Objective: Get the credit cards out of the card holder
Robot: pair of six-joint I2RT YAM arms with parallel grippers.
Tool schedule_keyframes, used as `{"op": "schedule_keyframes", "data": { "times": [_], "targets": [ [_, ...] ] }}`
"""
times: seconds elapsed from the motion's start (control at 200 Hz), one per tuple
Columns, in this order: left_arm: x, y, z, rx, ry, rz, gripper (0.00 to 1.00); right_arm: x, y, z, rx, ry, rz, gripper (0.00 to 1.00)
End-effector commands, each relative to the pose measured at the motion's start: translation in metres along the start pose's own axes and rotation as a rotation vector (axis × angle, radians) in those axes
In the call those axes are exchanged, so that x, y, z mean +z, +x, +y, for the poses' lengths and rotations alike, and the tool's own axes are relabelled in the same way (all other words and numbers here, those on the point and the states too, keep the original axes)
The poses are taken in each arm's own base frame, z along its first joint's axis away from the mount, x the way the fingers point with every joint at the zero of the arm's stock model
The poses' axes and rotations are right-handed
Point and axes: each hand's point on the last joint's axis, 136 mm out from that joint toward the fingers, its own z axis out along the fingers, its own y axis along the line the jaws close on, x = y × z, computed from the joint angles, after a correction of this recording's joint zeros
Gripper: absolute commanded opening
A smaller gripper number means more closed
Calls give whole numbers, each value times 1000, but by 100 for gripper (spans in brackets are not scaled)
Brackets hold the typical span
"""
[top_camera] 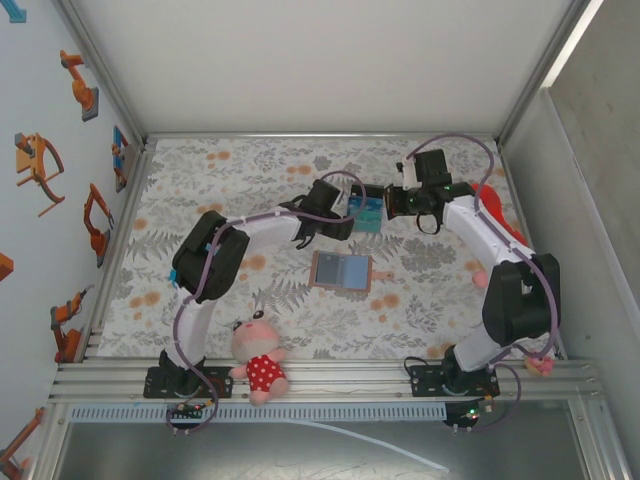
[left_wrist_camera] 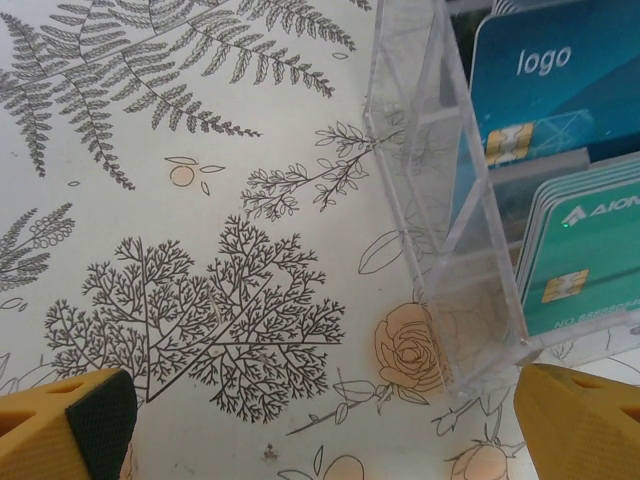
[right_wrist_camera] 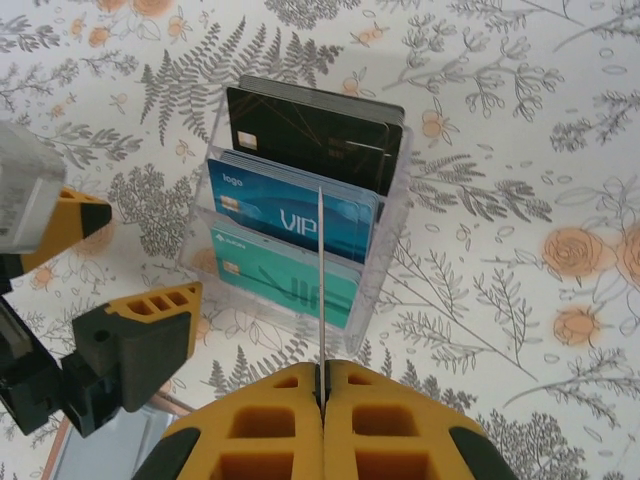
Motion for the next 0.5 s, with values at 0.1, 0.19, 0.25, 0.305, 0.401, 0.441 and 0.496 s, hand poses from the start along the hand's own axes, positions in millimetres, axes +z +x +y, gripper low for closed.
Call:
{"op": "schedule_keyframes", "data": {
  "times": [0.1, 0.19, 0.25, 0.305, 0.401, 0.441, 0.496],
  "targets": [
    [7, 2, 13, 14, -39, 26, 97, 1, -16, 3, -56, -18, -27, 0],
    [8, -1, 19, 1, -49, 19, 97, 4, -16, 3, -67, -19, -17, 0],
    [8, -3, 22, -8, -55, 14, 97, 7, -17, 3, -83, -25, -13, 0],
    [9, -5, 24, -12, -55, 12, 97, 9, -18, 4, -100, -33, -10, 0],
    [11, -10, 28, -19, -59, 8, 97, 14, -21, 4, -138, -35, -6, 0],
    [12, -12, 30, -23, -59, 5, 97, 17, -23, 3, -152, -29, -3, 0],
    [14, -16, 31, -30, -58, 1, 97, 19, -26, 2, -173, -25, 2, 0]
  ]
}}
